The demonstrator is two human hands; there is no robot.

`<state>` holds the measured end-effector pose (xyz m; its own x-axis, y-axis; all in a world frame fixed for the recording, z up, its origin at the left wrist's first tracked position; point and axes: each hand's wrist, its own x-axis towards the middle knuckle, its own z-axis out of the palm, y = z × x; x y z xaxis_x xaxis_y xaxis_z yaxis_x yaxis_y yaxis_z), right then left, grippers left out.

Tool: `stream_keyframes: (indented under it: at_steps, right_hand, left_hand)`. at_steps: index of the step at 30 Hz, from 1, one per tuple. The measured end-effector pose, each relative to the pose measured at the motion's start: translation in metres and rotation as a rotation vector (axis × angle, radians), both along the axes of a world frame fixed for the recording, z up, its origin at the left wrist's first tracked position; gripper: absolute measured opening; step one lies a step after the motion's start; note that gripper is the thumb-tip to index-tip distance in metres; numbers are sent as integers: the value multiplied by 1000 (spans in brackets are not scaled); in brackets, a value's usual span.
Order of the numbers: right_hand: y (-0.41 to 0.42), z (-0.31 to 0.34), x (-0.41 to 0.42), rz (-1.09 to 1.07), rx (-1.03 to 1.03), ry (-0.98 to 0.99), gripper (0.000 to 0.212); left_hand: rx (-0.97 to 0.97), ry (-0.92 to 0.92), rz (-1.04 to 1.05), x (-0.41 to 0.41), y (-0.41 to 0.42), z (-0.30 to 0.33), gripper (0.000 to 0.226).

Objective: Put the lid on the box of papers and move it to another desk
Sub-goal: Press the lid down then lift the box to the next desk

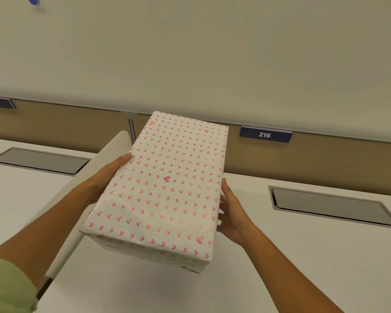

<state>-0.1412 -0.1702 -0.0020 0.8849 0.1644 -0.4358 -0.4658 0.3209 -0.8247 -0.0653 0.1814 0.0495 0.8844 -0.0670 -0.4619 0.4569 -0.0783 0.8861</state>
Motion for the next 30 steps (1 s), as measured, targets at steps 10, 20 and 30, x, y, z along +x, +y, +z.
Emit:
stream_keyframes:
  at_steps: [10, 20, 30]
  right_hand:
    - [39, -16, 52, 27, -27, 69, 86]
    - [84, -42, 90, 75, -45, 124, 86]
    - [103, -67, 116, 77, 2, 195, 90]
  left_hand:
    - [89, 54, 8, 34, 15, 9, 43]
    - [162, 75, 152, 61, 42, -23, 38]
    - [256, 124, 182, 79, 45, -41, 39]
